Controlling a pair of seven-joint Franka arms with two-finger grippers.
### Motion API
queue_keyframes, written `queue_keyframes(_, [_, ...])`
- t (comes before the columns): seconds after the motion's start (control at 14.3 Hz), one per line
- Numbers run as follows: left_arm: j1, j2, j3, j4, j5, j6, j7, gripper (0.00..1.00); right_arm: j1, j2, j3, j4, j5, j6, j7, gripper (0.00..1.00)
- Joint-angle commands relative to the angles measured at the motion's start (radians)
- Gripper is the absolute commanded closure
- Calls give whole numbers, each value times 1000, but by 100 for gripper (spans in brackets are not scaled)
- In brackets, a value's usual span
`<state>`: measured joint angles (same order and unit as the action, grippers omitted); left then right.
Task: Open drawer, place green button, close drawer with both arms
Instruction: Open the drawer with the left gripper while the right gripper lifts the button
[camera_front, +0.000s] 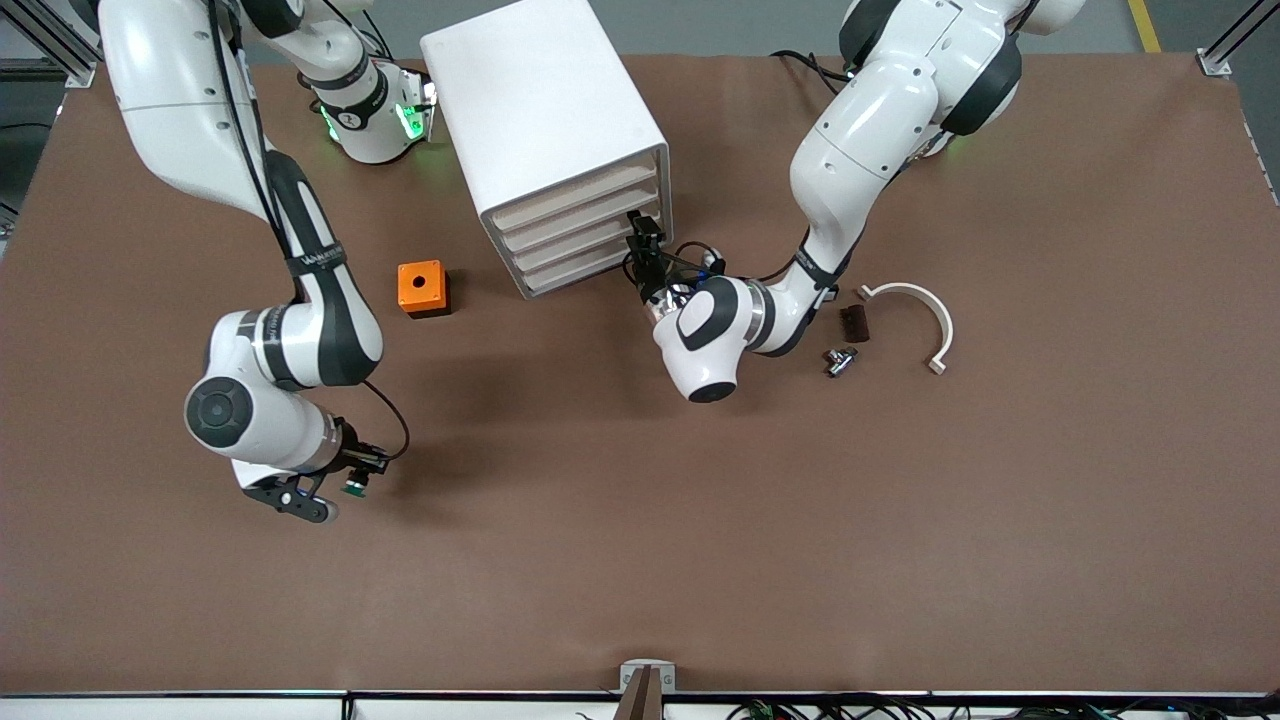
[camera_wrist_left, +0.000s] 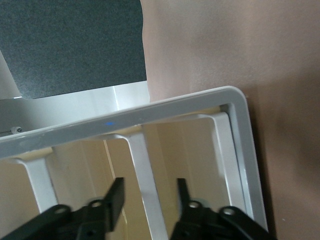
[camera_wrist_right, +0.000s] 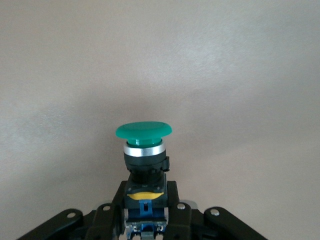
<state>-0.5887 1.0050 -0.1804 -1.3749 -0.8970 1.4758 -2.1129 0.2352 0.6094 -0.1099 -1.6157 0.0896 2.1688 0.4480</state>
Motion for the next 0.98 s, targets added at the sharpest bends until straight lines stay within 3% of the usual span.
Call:
queue_keyframes(0.0, [-11, 24, 5, 23, -22, -19, -13, 69, 6, -37, -5, -15, -22, -33, 24, 100])
queue_keyframes(0.14, [-16, 24, 5, 23, -32, -19, -12, 79, 6, -49, -5, -16, -24, -58, 26, 100])
queue_keyframes(0.35, [-25, 26, 5, 23, -46, -20, -41, 87, 1, -59, -5, -18, -27, -75, 28, 100])
queue_keyframes(0.91, [18, 44, 7, 25, -112, -40, -62, 88, 0, -72, -5, -21, -27, -83, 43, 100])
